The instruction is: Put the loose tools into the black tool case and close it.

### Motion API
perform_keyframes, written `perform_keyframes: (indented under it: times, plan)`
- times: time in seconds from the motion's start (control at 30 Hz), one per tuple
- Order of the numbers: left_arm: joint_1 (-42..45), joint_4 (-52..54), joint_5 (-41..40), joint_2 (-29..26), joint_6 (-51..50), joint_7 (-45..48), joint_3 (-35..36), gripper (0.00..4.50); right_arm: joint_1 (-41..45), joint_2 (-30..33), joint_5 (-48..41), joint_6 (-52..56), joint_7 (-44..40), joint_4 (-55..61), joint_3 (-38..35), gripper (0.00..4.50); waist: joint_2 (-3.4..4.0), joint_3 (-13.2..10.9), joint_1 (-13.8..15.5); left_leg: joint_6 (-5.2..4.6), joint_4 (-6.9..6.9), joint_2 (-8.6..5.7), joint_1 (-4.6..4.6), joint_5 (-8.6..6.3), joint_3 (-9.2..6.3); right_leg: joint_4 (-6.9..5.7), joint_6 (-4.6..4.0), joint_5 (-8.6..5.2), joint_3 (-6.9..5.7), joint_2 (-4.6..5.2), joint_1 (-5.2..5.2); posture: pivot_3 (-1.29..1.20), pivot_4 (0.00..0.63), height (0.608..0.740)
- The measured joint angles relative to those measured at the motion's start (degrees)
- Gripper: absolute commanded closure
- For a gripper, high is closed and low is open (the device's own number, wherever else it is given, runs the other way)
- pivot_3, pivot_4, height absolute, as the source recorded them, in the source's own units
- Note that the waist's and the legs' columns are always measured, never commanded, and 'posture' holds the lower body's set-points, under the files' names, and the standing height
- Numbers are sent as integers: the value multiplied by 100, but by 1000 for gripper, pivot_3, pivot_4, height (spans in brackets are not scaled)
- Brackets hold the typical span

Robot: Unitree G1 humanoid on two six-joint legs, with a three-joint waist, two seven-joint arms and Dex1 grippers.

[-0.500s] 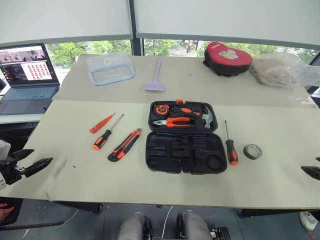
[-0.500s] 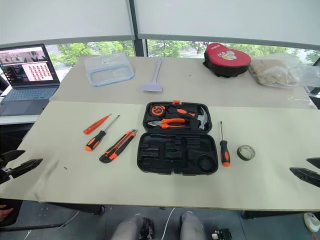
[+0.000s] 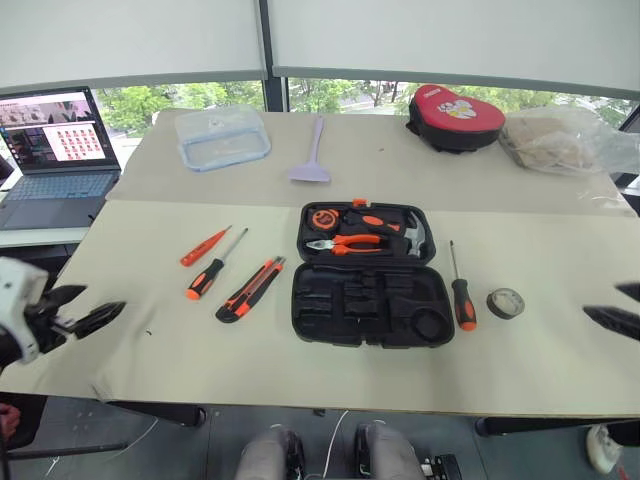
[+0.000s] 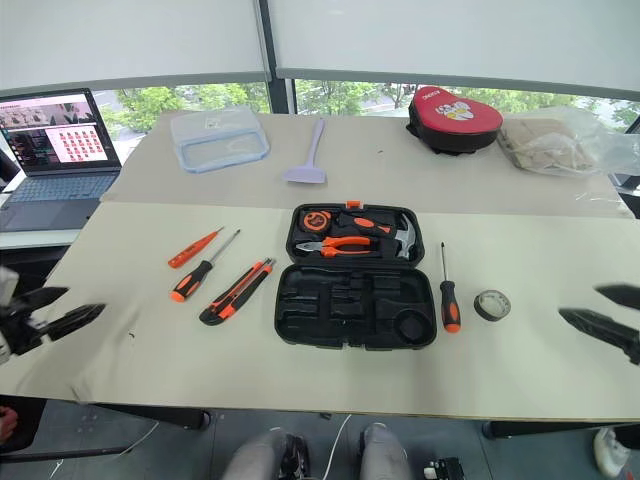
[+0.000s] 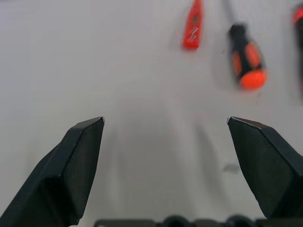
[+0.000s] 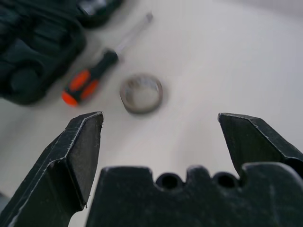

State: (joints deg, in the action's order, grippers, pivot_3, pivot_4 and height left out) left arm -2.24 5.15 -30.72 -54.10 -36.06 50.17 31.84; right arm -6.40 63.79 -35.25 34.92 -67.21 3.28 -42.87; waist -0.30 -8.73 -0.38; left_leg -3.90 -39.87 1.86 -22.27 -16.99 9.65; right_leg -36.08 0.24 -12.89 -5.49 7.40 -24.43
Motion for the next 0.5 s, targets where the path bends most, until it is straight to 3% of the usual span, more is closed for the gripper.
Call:
perform_keyframes:
  times: [0.27,0.47,0.5]
  plan:
    - [1414,524,13,174,-1307,-980,-1359,41,1933,-195,-930,756,943,1636,1506,0,-8,-5,3,-37,-1,-2,3,34,5,-7,3,1,-20,-73,5,0,150,731]
    - [1810,326,418,433,-1615,-1292,-2426,41,2858,-757,-1236,898,1292,2341,2656,0,-20,-12,30,-39,-4,-1,-2,38,12,-2,3,0,-19,-89,1,0,150,731]
    - [1808,249,545,446,-1533,-1317,-2586,279,2924,-824,-1260,898,1301,2416,2797,0,-22,-13,34,-39,-4,-1,-2,38,12,-3,3,0,-19,-89,0,0,150,731]
